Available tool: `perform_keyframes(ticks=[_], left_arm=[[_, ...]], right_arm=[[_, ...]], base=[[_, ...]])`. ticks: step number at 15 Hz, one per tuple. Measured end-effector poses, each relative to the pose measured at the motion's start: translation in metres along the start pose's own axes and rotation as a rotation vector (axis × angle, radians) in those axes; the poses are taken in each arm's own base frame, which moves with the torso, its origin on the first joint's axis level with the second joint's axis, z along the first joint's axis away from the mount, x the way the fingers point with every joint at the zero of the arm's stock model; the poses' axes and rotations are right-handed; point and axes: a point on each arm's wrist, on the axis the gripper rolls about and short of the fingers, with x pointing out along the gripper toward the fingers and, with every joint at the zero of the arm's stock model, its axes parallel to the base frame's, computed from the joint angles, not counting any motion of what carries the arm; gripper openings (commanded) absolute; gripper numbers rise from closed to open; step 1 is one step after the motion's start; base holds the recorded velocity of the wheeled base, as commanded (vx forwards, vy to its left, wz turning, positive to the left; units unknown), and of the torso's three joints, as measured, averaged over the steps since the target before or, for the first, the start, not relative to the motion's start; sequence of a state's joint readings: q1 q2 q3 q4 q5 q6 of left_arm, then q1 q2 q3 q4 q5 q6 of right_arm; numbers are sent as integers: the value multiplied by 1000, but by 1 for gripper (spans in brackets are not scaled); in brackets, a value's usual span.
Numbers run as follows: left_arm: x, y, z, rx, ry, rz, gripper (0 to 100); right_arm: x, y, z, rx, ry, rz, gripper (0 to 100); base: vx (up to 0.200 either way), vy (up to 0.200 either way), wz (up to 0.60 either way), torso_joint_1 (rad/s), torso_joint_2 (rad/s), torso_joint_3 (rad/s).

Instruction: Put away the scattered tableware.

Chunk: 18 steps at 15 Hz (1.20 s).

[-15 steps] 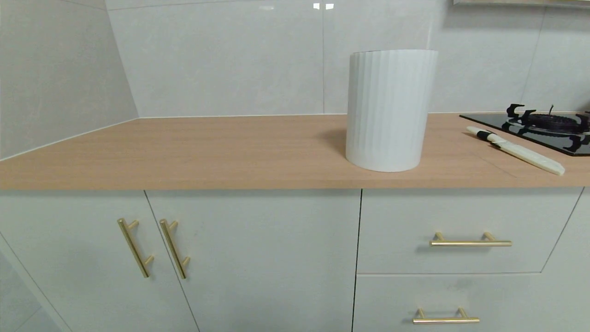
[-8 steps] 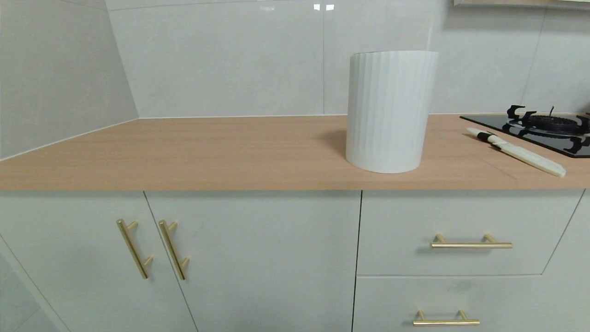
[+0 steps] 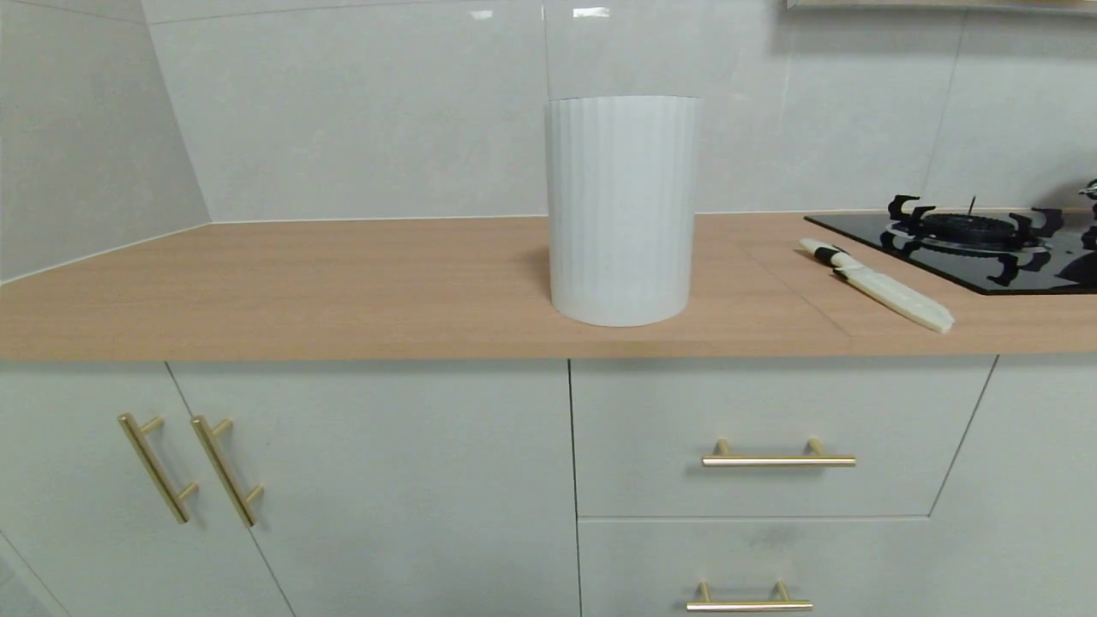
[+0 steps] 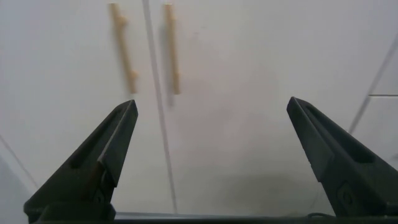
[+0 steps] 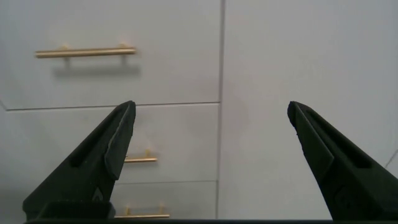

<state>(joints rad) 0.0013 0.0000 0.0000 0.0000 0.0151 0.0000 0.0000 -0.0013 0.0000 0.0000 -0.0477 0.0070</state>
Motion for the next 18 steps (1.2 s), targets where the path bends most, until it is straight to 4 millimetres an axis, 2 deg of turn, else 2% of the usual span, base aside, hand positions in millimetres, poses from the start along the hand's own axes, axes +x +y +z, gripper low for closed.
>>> perform_keyframes(ticks=[15, 18], left_arm=[[0, 0, 0, -1, 0, 0, 100], [0, 0, 0, -1, -1, 0, 100]], right_arm=[[0, 0, 0, -1, 0, 0, 100], [0, 0, 0, -2, 0, 0, 100]], base=[[0, 0, 0, 0, 0, 0], [0, 0, 0, 53, -222, -214]])
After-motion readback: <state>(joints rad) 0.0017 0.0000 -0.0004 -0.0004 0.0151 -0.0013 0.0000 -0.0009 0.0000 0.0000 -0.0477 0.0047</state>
